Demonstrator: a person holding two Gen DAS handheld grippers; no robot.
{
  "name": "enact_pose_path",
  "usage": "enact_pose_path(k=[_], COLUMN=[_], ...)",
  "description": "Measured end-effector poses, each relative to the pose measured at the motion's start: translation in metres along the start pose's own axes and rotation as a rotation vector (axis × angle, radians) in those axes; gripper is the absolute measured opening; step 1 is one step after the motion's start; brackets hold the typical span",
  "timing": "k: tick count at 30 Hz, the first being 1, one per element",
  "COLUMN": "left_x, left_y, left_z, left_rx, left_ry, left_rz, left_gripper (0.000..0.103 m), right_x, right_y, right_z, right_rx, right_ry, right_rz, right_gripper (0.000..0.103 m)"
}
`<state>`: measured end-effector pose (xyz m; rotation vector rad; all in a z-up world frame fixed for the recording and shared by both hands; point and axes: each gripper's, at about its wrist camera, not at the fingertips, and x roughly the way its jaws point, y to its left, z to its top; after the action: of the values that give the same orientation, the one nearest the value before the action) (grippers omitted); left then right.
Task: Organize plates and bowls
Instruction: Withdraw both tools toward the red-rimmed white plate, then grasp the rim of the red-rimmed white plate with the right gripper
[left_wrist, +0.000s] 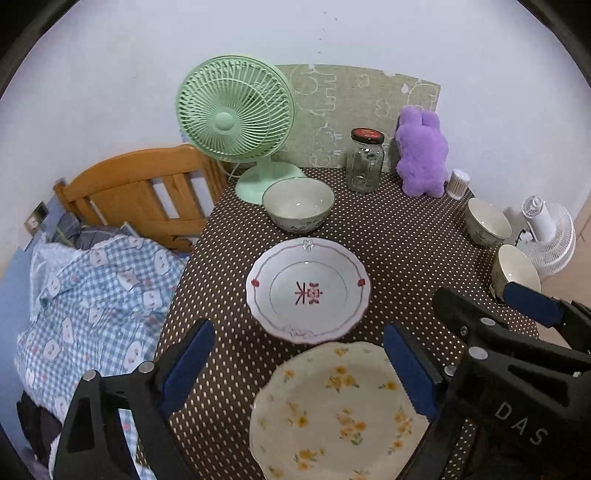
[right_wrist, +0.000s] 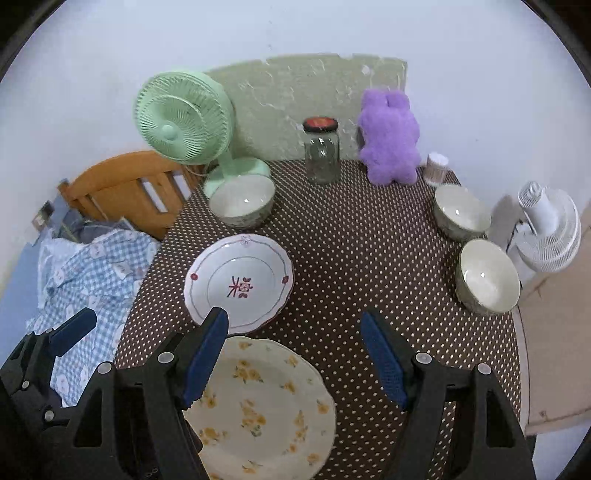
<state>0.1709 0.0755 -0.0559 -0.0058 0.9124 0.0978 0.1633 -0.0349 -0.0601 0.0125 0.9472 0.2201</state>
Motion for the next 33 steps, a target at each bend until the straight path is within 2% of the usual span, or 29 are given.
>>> enact_pose_path(k=[6, 16, 24, 27, 33], left_x=[0.034, 0.094, 0.140, 0.155, 0.182], left_y=[0.018, 0.043, 0.056, 0.059, 0.060], left_z=[0.015, 0.036, 0.041, 0.040, 0.034], left_rx=[0.041, 0.062, 0.039, 0.035, 0.030], left_ry=[0.022, 0.045, 0.073, 0.084, 0.120], left_rz=[-0.030, -0.057, -0.048, -0.064, -0.067], left_gripper=[0.088, 0.088, 0.087, 0.081, 0.080], right_x=[0.034, 0.092, 0.140, 0.157, 0.184], right_y=[0.019, 0.035, 0.036, 0.035, 0.032], right_z=[0.011, 0.032, 0.041, 0.041, 0.037], right_rx=[0.037, 0.104, 0.152, 0.162, 0.173], right_ry=[-0.005, 0.015, 0.046, 0.065, 0.093], right_rz=[-0.029, -0.074, -0.100, -0.121, -0.141], right_gripper=[0.077, 0.077, 0.077, 0.077, 0.077])
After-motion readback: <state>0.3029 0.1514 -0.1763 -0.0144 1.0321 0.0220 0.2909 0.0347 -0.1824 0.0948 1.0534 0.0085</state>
